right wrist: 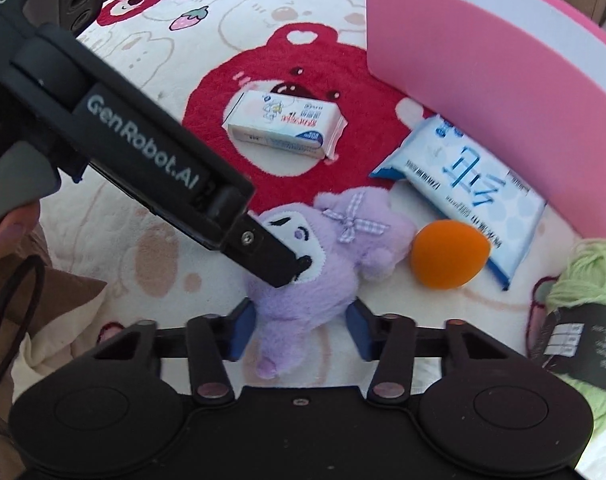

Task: Organize objects

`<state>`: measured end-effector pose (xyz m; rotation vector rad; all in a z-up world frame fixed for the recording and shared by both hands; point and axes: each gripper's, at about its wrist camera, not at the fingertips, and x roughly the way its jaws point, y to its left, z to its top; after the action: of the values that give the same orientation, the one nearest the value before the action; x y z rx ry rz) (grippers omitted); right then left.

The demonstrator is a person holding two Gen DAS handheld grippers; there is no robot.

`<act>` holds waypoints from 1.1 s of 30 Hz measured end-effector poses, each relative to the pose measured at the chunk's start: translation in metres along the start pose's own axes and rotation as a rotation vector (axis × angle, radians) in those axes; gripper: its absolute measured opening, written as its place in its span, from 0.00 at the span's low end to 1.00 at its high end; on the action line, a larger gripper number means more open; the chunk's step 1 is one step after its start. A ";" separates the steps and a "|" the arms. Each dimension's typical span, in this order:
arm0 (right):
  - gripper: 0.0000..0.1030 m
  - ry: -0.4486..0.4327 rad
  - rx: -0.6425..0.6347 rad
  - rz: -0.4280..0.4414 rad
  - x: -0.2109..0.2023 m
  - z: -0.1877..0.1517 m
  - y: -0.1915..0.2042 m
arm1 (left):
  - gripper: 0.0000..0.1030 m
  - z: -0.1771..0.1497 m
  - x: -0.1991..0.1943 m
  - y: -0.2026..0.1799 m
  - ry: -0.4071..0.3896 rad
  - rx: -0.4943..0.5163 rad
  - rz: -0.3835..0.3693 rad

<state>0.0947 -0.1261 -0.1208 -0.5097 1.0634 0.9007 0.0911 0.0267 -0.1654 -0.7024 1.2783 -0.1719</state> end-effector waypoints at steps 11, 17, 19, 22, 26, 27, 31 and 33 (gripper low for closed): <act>0.40 -0.052 0.450 0.165 0.004 0.002 -0.001 | 0.60 0.001 -0.010 0.011 -0.032 -0.044 -0.007; 0.73 -0.095 0.264 0.040 -0.012 0.004 0.020 | 0.49 0.003 -0.011 0.023 -0.015 -0.074 -0.011; 0.81 -0.119 0.204 -0.006 -0.022 0.003 0.021 | 0.48 0.003 -0.010 0.024 -0.015 -0.071 -0.010; 0.86 -0.129 0.142 -0.028 -0.026 0.006 0.018 | 0.47 0.001 -0.010 0.021 -0.018 -0.053 -0.001; 0.86 -0.094 0.053 -0.016 -0.010 0.015 0.015 | 0.47 -0.001 -0.009 0.020 -0.020 -0.040 0.010; 0.87 -0.089 0.029 -0.006 -0.012 0.016 0.011 | 0.47 -0.001 -0.009 0.021 -0.022 -0.043 0.012; 0.94 -0.077 -0.013 0.010 0.000 0.019 0.010 | 0.46 0.000 -0.008 0.026 -0.019 -0.055 0.009; 0.96 -0.079 -0.010 0.019 0.005 0.015 0.011 | 0.45 0.001 -0.007 0.027 -0.018 -0.054 0.007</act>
<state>0.0946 -0.1076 -0.1185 -0.4692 0.9942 0.9363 0.0829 0.0513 -0.1751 -0.7441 1.2721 -0.1252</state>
